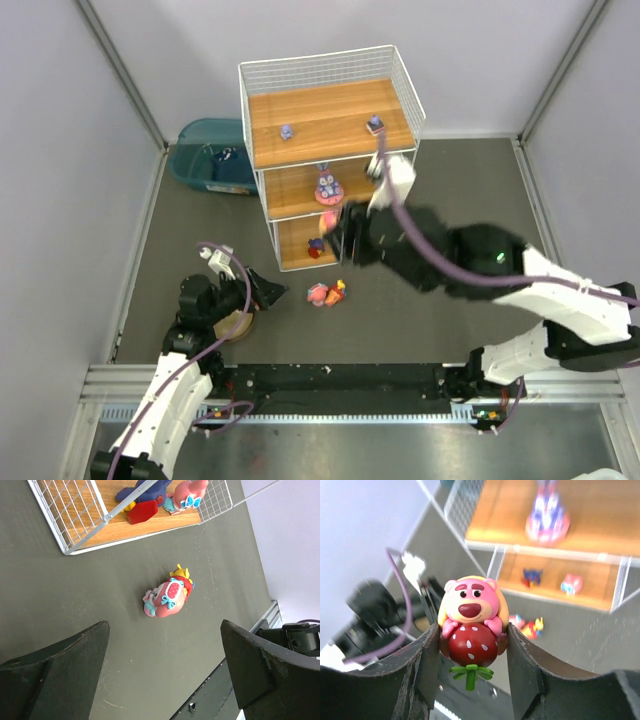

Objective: Place and organize the plastic toys onto the shelf

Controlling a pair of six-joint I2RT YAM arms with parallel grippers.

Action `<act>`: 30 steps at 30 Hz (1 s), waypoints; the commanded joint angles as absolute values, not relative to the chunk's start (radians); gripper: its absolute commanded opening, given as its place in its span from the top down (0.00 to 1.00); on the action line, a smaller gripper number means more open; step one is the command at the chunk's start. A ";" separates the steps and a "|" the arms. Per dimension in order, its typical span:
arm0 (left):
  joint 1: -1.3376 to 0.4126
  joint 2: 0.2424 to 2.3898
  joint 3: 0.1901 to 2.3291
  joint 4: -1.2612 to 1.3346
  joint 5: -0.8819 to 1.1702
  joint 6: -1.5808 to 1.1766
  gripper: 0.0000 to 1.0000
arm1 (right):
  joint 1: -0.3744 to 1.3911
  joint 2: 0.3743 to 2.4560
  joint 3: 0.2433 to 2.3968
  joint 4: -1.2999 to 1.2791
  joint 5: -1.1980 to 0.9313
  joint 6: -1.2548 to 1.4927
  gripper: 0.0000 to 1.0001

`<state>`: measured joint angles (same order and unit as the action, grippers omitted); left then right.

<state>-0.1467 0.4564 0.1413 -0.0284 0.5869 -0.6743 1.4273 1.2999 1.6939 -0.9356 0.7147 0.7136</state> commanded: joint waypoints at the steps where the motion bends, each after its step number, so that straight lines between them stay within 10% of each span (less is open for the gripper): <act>1: -0.149 0.462 0.118 -0.048 0.600 -0.673 0.01 | 1.309 1.484 2.119 -1.110 0.664 0.490 1.00; 5: -0.149 0.448 0.121 -0.054 0.600 -0.683 0.01 | 1.201 1.693 2.634 -1.250 0.543 0.407 1.00; 30: -0.149 0.449 0.141 -0.071 0.591 -0.672 0.01 | 1.071 1.792 2.576 -0.930 0.670 0.176 1.00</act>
